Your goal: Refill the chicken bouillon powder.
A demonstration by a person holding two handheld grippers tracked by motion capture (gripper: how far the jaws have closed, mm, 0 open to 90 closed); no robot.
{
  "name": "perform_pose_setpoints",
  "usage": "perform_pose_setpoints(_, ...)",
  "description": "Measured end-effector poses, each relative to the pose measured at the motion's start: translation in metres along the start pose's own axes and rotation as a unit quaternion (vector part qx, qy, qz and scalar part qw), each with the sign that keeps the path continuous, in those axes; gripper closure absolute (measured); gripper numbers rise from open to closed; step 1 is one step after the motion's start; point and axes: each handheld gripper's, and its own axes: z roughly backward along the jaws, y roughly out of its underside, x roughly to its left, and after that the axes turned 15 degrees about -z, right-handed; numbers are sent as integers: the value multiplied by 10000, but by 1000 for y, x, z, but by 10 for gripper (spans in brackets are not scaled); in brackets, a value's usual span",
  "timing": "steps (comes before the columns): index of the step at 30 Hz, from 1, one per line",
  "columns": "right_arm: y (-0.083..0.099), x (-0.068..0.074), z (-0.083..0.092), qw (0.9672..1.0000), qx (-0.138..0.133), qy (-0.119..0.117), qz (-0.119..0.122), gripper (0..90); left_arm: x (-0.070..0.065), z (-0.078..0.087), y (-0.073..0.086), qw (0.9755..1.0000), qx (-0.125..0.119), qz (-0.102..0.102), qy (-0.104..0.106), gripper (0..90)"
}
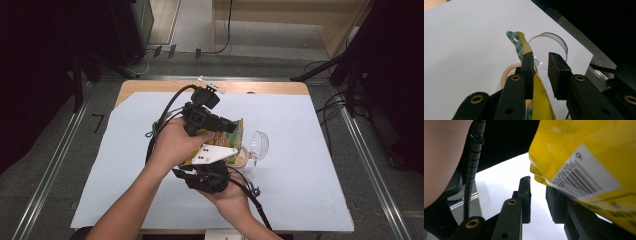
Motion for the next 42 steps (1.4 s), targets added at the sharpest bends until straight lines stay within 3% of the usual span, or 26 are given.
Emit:
perform_pose_setpoints(7, 0, 2, 1, 10000, -8, -18, 44, 753, -4, 2, 0, 9999, -35, -123, -35, 756)
perform_pose_setpoints(16, 4, 2, 0, 9999, -11, -42, 160, 746, 1, 1, 5, 10000, 15, -38, 84, 763)
perform_pose_setpoints(28, 10, -2, -3, 9999, -48, -106, 114, 728, 5, -1, 10, 9999, 68, 35, 138, 776)
perform_pose_setpoints(42, 17, -5, -8, 9997, -47, -182, 161, 660, 7, 1, 19, 9997, 189, -31, 157, 786)
